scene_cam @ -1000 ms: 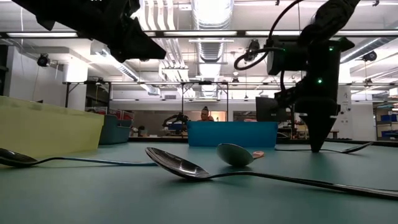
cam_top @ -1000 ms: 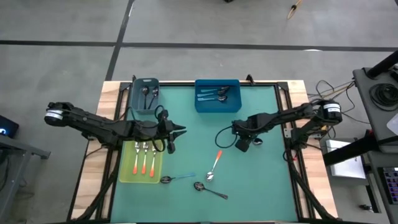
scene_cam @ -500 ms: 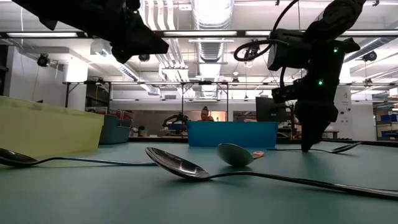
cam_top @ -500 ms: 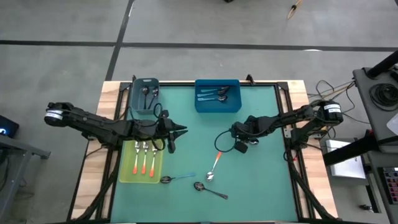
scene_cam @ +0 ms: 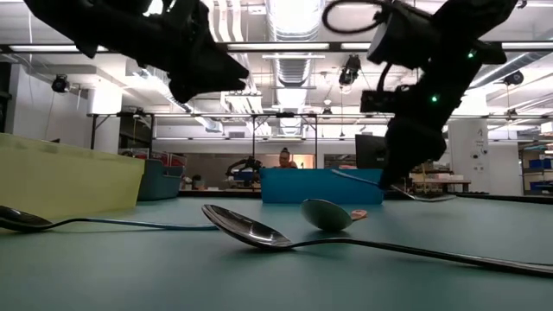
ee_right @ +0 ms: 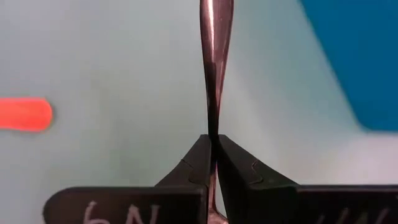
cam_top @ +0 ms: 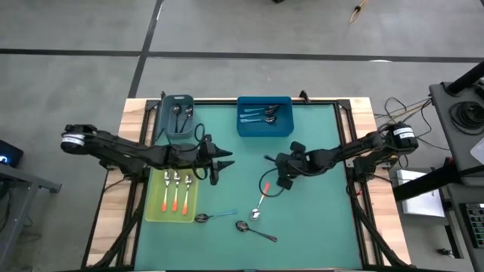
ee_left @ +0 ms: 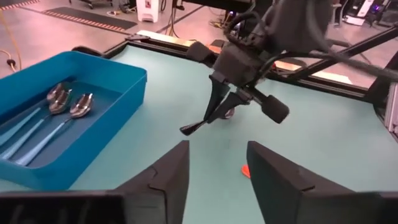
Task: Sort silverware by color (type)
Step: Put the black spoon into the blue bin
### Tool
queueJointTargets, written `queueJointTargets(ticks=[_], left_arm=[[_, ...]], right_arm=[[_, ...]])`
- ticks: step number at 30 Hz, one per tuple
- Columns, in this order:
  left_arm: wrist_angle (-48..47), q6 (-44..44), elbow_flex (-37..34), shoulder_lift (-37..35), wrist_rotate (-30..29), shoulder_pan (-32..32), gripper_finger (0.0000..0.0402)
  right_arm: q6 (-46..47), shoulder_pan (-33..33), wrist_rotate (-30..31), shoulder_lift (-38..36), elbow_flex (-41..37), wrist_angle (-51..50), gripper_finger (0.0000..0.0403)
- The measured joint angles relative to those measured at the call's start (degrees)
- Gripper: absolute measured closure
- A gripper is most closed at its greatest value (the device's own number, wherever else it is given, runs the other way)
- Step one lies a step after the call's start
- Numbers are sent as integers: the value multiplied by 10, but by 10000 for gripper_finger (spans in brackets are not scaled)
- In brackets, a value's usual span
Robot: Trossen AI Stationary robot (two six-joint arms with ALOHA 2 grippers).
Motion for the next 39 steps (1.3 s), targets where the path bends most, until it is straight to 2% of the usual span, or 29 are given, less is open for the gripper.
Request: queueJointTargets(ticks=[6,14,27,34,39], left_arm=[[68,-2,0,67,4,12,222],[172,-5,0,145,17,40,217],[312,5,0,208,33,46,219],[365,1,0,207,63,46,219],[384,-23,0,206,60,47,219]], right_arm=[[-61,24,70,1,5,61,394],[-158,40,161,2,54,83,394],[-317,43,166,3,121,158,394],[-351,42,166,3,133,165,394],[-358,42,166,3,134,165,394]])
